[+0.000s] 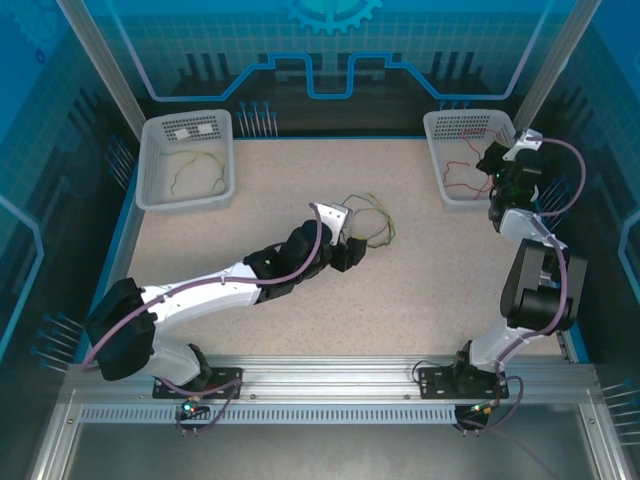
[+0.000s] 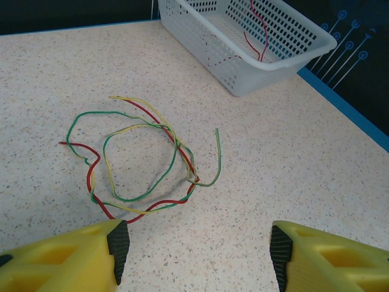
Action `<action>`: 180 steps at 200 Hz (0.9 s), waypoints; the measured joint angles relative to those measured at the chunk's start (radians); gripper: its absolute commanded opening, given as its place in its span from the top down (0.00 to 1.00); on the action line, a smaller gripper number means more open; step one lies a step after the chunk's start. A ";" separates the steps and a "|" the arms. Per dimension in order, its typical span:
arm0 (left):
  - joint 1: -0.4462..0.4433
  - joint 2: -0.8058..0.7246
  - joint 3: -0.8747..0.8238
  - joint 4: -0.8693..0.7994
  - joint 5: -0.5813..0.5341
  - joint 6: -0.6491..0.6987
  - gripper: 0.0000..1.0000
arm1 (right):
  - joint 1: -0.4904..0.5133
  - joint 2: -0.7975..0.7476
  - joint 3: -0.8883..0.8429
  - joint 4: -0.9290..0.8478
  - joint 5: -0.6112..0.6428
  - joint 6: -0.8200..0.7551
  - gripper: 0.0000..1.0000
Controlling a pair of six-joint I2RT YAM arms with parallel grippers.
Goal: Untangle the cables
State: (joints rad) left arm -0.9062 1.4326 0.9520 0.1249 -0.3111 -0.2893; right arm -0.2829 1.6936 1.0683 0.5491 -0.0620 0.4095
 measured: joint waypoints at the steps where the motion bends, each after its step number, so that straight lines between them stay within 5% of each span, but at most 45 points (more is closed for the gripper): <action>1: 0.000 0.000 0.000 0.001 -0.001 0.000 0.35 | 0.000 0.002 0.000 -0.002 -0.001 0.001 0.99; 138: 0.028 -0.016 -0.068 0.013 -0.119 0.001 0.35 | 0.002 0.351 0.343 -0.299 0.080 0.006 0.97; 180: 0.028 -0.016 -0.068 0.014 -0.120 0.002 0.35 | 0.011 0.429 0.406 -0.397 0.080 0.005 0.88</action>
State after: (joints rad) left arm -0.8780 1.4166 0.8845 0.1387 -0.4309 -0.2878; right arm -0.2718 2.1223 1.4738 0.1520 0.0185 0.4145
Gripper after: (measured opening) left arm 0.648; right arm 0.084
